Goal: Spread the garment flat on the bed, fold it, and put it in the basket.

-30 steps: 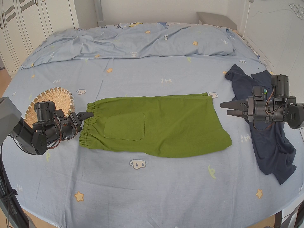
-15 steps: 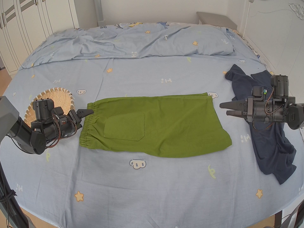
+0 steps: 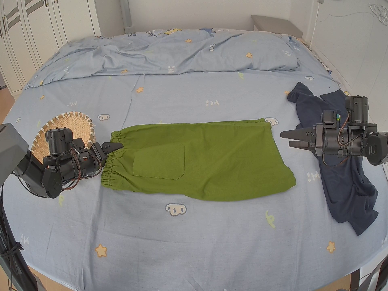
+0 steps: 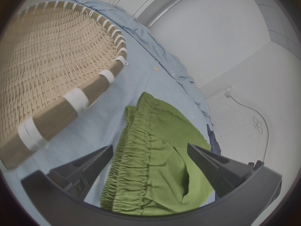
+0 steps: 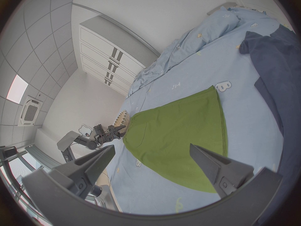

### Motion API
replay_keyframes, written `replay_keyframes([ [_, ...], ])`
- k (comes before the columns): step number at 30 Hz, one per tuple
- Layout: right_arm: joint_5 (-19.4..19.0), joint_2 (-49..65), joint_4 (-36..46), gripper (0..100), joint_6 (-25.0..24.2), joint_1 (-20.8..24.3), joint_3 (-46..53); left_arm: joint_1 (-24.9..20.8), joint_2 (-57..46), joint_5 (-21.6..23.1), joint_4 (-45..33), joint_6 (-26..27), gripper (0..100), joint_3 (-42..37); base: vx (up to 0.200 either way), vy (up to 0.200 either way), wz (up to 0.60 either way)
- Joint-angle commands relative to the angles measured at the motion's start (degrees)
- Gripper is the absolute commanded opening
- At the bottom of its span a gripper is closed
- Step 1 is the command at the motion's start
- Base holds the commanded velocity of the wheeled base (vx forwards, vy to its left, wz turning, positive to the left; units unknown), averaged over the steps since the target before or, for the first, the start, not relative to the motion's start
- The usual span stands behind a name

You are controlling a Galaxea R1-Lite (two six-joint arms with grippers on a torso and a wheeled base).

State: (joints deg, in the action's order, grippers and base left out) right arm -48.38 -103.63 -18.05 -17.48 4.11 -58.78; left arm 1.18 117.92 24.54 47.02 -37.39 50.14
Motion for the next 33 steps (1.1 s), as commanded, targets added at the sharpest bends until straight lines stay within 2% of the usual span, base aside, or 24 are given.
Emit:
replay_keyframes([
  [1,0.0,-0.2,-0.1,100,0.0,0.0,0.0,0.2,0.8,0.0,0.0,0.1,100,0.0,0.000,0.000,0.00],
  [3,0.0,-0.2,-0.1,100,0.0,0.0,0.1,0.1,1.1,0.0,-0.1,2.7,100,-0.6,0.000,0.000,0.00],
  [12,0.0,-0.3,-0.1,100,0.0,0.0,0.0,0.0,3.0,-0.2,0.0,3.9,100,-0.6,0.000,0.000,0.00],
  [33,0.0,-0.3,-0.1,100,-0.2,-0.5,-0.3,-1.7,4.1,0.4,0.0,2.2,100,1.6,0.000,0.000,0.00],
])
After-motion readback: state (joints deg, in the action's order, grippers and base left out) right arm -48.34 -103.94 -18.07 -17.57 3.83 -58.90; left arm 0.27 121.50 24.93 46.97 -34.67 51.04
